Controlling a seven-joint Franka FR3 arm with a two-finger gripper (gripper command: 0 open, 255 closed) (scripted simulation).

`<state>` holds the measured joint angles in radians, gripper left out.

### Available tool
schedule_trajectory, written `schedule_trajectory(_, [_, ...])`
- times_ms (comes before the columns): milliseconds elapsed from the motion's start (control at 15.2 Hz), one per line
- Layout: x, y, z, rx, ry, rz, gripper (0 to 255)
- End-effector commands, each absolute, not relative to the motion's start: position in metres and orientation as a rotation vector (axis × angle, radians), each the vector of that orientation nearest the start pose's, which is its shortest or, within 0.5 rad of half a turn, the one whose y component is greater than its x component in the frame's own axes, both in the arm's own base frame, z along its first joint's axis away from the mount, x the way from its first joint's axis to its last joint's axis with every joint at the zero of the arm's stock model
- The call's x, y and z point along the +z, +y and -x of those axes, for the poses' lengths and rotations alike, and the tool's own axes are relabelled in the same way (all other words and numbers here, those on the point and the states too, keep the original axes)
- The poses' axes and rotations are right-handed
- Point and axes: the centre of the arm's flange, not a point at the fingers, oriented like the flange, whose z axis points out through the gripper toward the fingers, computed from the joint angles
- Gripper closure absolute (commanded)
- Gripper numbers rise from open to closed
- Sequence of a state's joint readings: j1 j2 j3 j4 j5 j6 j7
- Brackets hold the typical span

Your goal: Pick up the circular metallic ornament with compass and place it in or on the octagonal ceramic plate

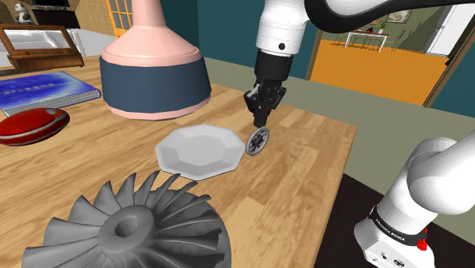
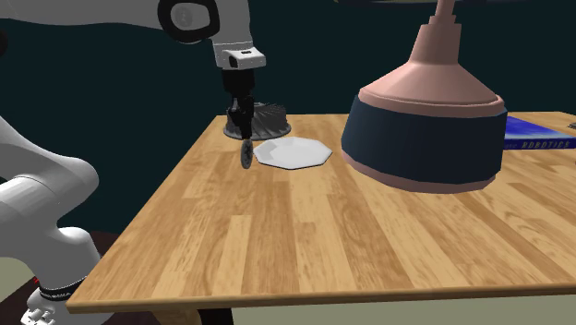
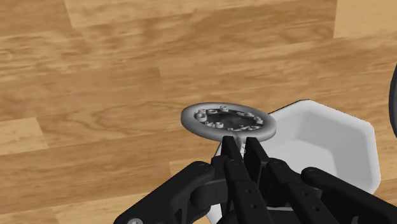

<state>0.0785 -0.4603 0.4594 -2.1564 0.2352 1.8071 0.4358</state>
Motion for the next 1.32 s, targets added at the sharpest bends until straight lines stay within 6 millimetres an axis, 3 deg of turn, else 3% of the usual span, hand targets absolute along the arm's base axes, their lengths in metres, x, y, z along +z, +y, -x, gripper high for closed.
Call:
schedule_trajectory(0, [0.565, 0.265, -0.351, -0.077, -0.031, 3.079, 255])
schedule_trajectory(132, [0.565, 0.266, -0.351, -0.077, -0.031, 3.079, 255])
schedule_trajectory(1254, [0.650, 0.266, -0.351, -0.077, -0.031, 3.079, 255])
